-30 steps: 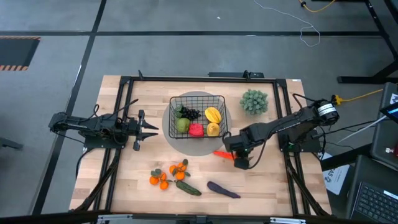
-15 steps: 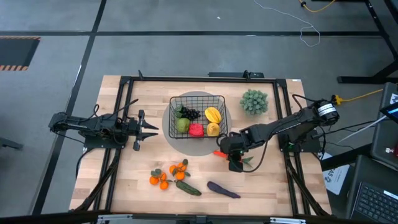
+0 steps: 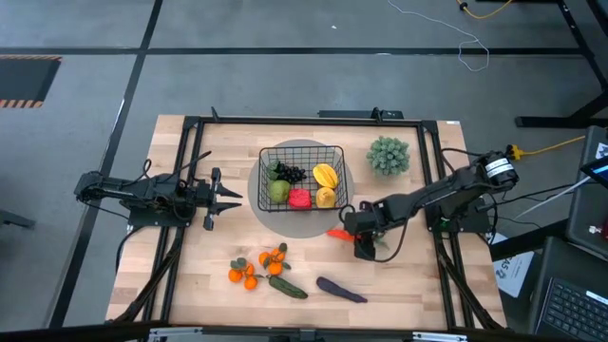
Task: Build produce basket
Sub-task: Put the orange carrot into the black wire basket
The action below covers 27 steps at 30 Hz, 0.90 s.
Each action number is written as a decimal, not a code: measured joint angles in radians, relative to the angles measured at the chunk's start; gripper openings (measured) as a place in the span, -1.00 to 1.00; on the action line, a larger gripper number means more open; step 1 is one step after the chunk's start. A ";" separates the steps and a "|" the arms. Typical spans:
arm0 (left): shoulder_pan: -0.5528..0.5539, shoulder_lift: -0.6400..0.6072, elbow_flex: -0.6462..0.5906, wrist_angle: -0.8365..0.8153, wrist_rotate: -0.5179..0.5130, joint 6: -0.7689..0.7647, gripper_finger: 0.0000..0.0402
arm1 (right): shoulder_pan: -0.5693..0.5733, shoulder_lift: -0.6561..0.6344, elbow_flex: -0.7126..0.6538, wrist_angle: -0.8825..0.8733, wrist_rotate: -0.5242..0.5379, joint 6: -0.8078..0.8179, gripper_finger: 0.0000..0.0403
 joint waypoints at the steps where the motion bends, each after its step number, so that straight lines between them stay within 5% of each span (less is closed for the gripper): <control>1: 0.000 0.000 0.000 0.000 0.000 0.000 -0.53 | 0.000 0.000 -0.012 0.011 0.000 0.015 0.17; 10: 0.000 0.000 0.000 0.000 0.000 0.000 -0.53 | 0.000 -0.002 -0.059 0.034 0.008 -0.040 0.03; 19: 0.000 0.000 0.000 0.000 0.000 0.000 -0.53 | 0.000 -0.004 -0.060 0.046 0.003 -0.032 -0.50; 27: 0.000 0.000 0.000 0.000 0.000 0.000 -0.53 | -0.001 0.002 -0.025 0.004 -0.029 -0.033 -0.51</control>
